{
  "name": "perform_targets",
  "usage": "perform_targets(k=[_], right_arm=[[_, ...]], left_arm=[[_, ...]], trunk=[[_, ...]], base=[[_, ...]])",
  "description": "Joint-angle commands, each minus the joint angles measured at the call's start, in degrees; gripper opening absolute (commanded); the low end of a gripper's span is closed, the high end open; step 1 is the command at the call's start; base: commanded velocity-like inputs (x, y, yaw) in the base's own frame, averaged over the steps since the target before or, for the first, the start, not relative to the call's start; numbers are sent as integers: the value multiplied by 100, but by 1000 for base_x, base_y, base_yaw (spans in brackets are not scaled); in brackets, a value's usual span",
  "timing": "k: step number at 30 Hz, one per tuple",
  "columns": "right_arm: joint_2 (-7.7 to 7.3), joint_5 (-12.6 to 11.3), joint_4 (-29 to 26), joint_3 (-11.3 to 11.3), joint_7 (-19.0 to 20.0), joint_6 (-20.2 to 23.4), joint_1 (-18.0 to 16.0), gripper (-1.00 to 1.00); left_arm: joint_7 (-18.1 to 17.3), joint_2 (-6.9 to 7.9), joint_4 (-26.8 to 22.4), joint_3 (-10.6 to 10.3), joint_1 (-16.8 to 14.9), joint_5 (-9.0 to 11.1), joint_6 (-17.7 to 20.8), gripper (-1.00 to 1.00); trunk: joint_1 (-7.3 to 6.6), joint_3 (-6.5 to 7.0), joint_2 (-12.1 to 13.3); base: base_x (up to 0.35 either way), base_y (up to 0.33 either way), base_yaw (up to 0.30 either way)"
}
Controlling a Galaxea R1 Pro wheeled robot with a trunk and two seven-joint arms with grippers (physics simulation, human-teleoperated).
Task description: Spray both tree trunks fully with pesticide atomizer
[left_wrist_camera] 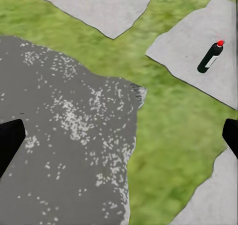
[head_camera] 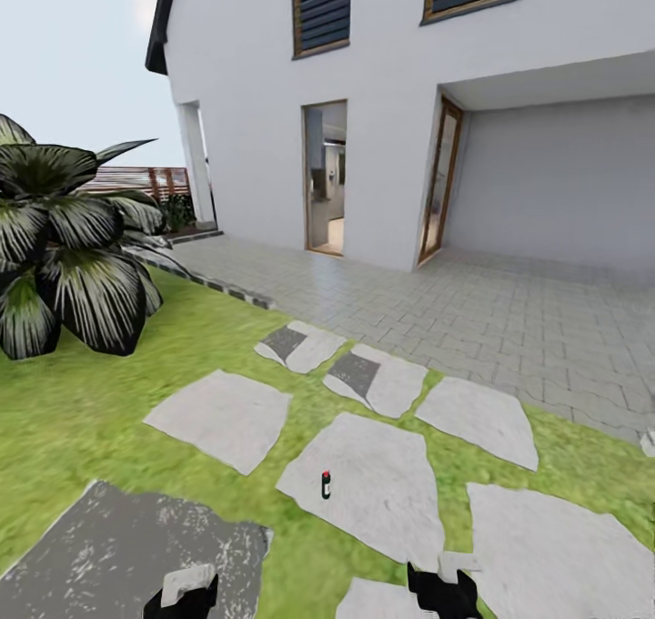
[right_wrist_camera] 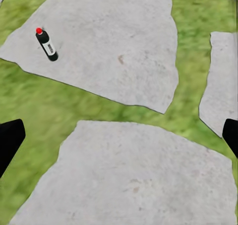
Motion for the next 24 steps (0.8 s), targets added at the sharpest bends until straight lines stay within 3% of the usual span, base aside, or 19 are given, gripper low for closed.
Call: perform_targets(k=[1, 12, 24], right_arm=[[7, -3, 4, -24, 2, -21, -5, 100], [0, -4, 1, -32, 12, -21, -6, 100], [-11, -4, 1, -36, 19, -21, -6, 100]], left_arm=[[6, 2, 0, -16, -2, 42, -16, 100], [6, 1, -3, -23, -2, 42, -23, 100], [6, 2, -11, -33, -2, 42, -25, 100]], trunk=[[3, -3, -3], [3, 9, -3], [3, 10, -3]], base=[[287, 229, -265], [287, 229, -143], [278, 225, -260]])
